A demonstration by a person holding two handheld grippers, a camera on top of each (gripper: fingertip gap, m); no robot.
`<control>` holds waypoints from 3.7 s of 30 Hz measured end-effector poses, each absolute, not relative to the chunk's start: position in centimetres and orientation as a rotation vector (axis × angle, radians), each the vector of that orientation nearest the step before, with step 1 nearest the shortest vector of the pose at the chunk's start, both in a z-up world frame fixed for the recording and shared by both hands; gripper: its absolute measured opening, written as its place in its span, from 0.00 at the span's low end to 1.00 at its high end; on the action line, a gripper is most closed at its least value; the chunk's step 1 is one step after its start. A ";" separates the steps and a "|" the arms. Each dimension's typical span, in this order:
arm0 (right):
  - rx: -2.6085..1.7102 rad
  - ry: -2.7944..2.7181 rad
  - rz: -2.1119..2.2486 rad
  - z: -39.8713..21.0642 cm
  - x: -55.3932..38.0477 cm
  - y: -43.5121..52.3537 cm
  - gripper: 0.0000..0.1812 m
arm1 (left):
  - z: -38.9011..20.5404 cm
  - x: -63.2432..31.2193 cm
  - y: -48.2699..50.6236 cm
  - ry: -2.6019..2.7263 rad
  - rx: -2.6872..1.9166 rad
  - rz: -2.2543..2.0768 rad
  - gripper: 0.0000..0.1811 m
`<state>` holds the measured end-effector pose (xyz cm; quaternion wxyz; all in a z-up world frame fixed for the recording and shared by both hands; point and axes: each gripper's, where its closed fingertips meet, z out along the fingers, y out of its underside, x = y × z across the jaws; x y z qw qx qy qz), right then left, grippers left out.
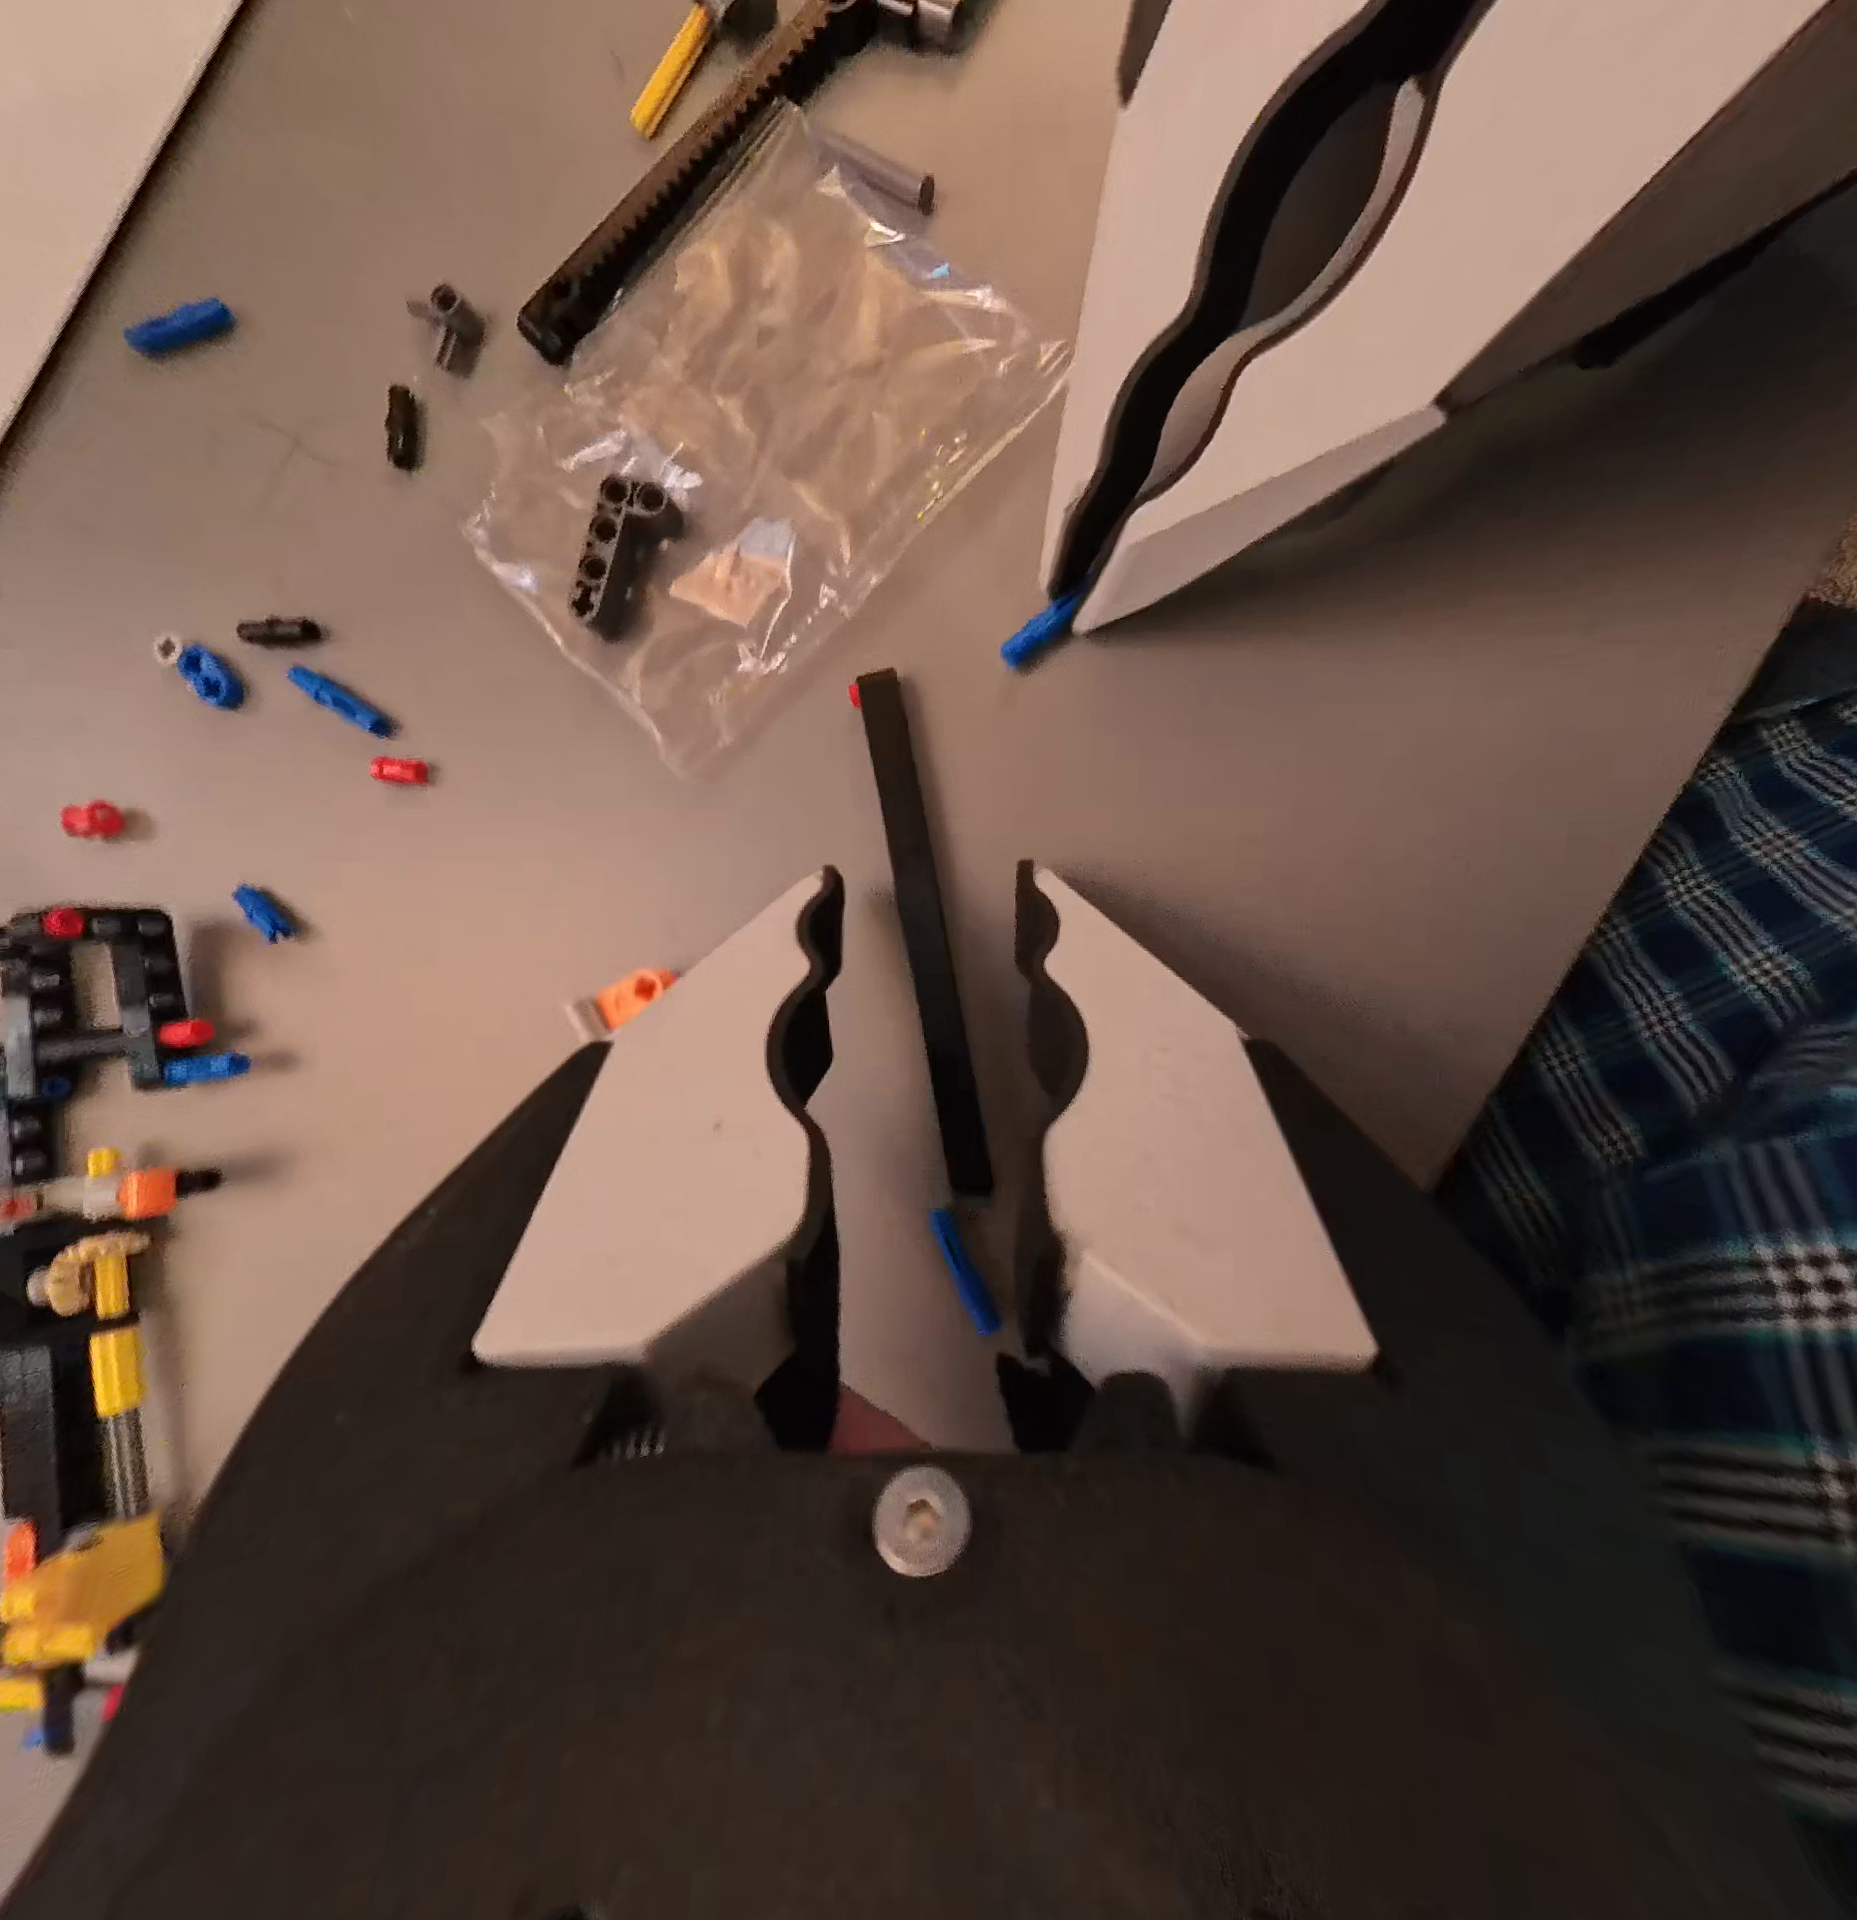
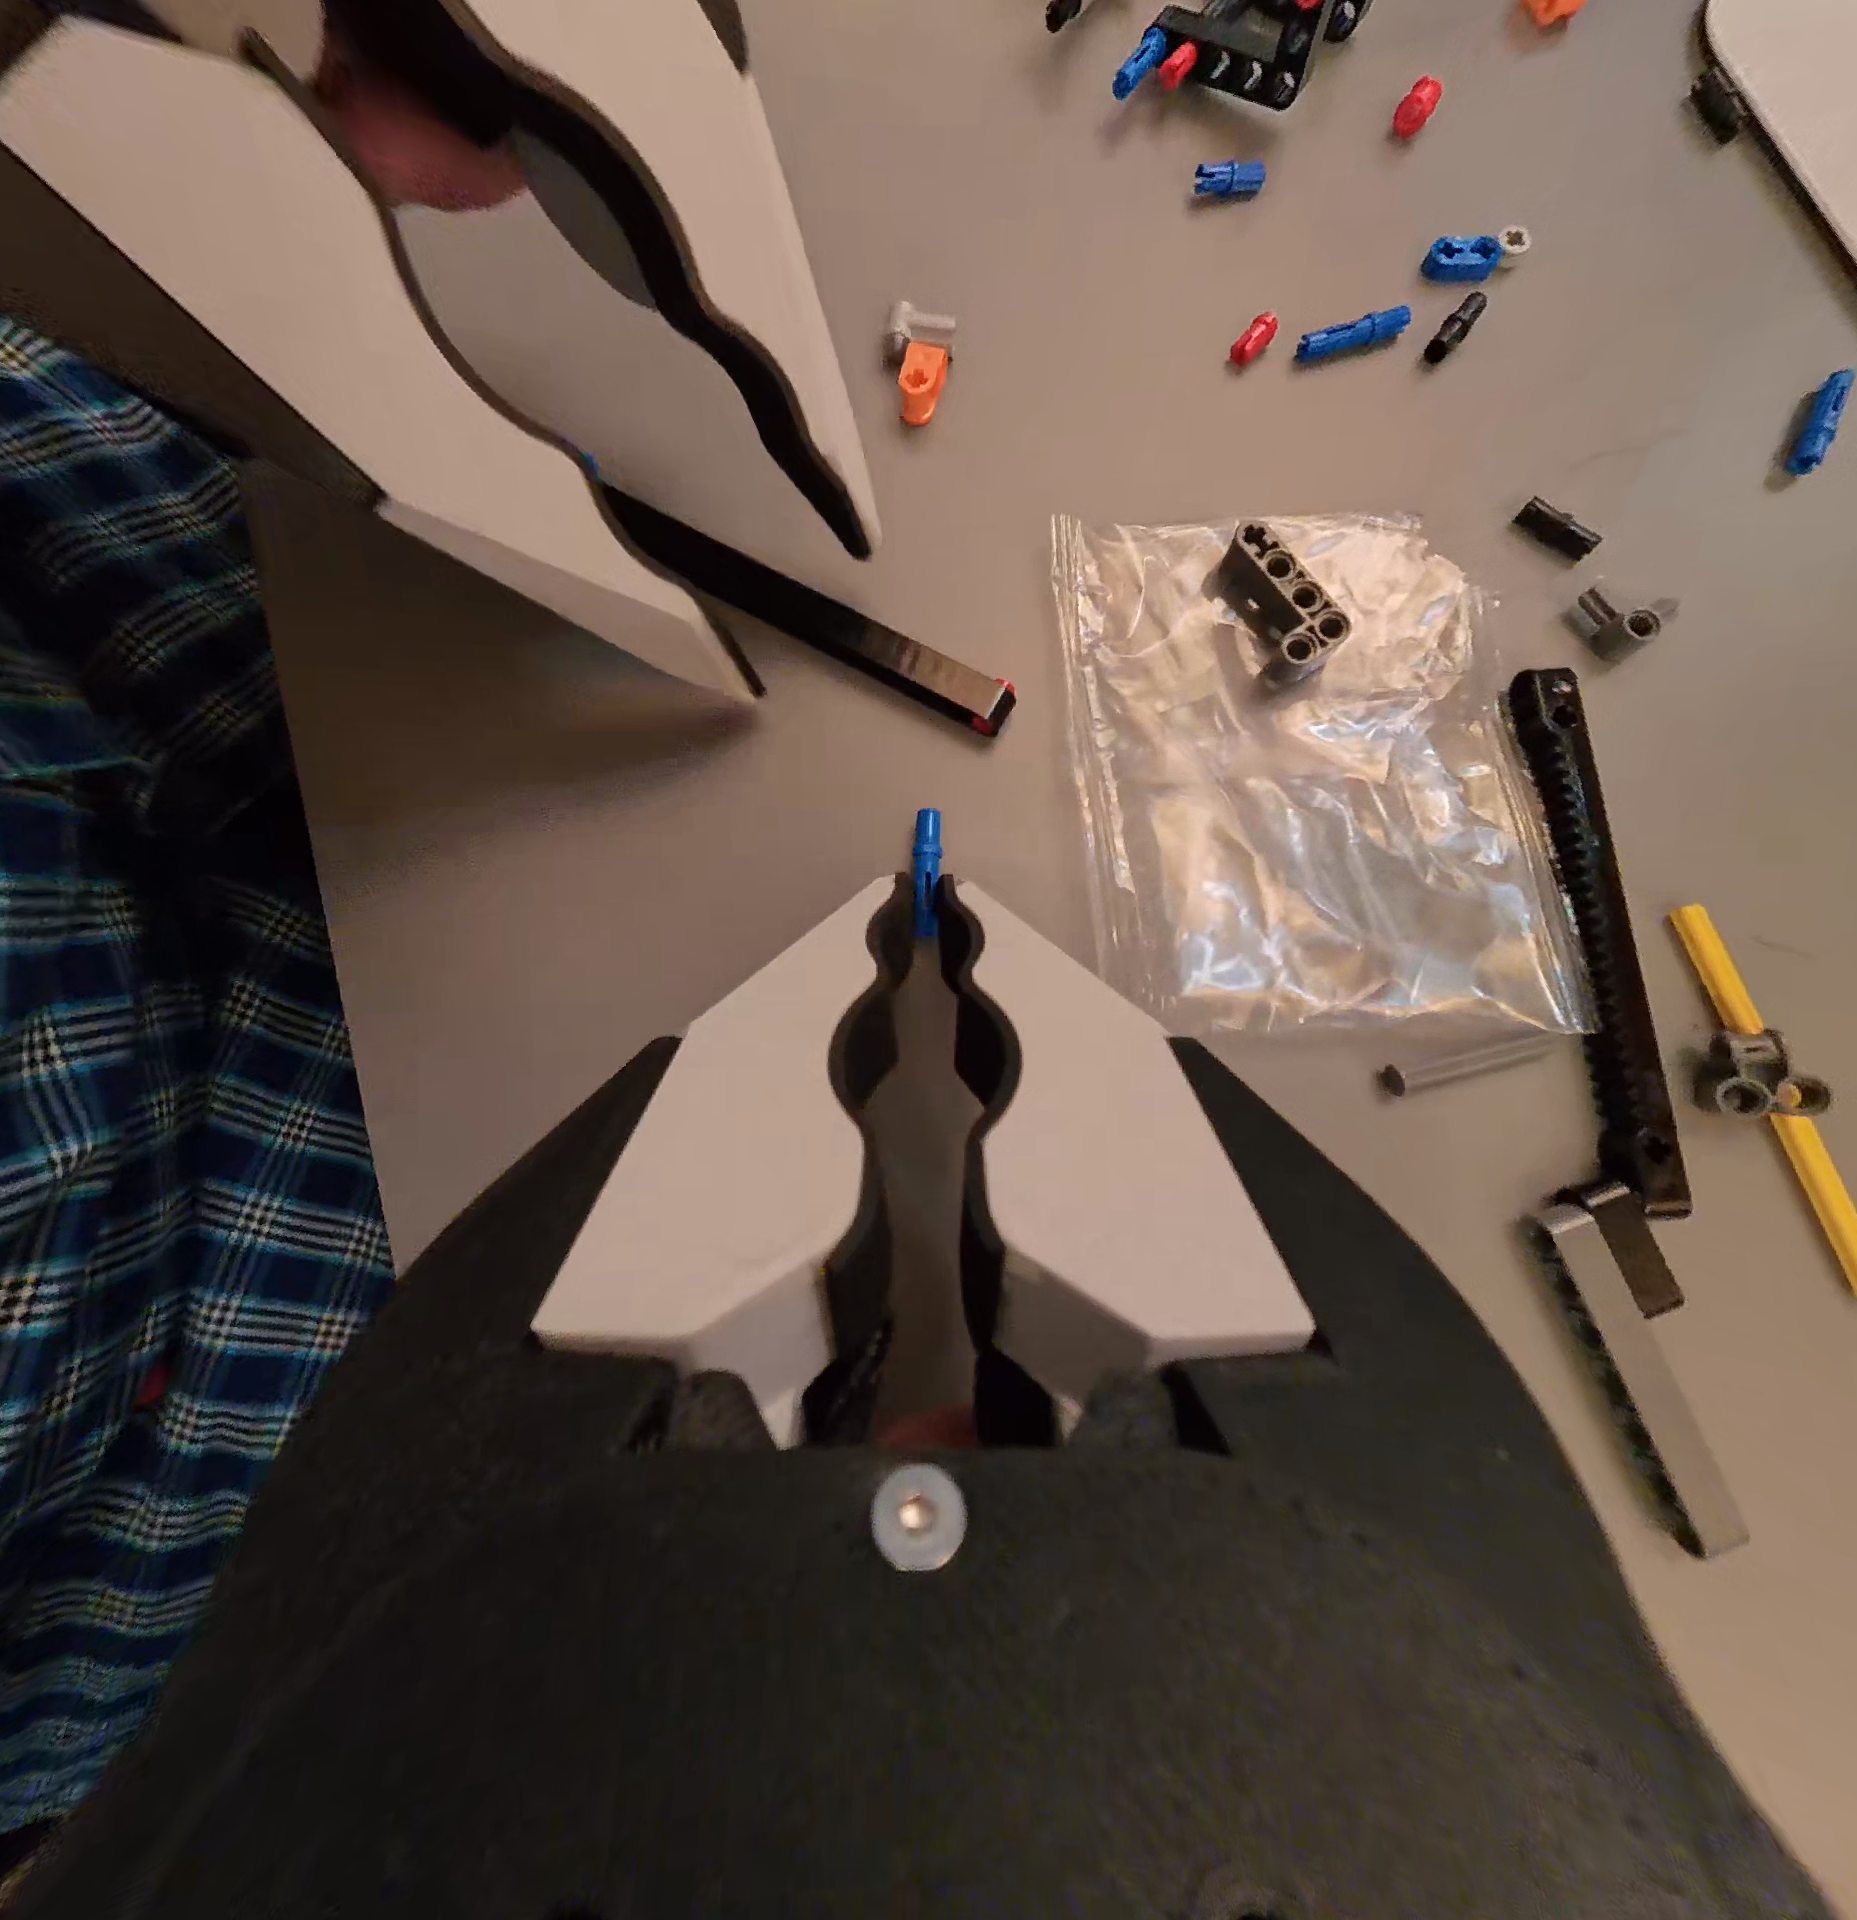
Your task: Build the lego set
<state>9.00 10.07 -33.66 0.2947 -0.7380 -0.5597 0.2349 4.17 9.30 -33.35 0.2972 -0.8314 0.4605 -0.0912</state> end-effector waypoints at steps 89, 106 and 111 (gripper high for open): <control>-1.805 -1.882 0.570 -33.7 6.7 11.9 0.01 | -33.5 6.7 10.6 1.328 -1.972 -0.095 0.00; -1.838 -1.668 0.630 -30.9 8.8 13.0 0.05 | -33.0 5.2 10.6 1.189 -2.096 -0.176 0.15; -1.874 -1.607 0.606 -30.1 7.5 15.5 0.09 | -31.8 3.6 11.4 1.115 -2.108 -0.176 0.15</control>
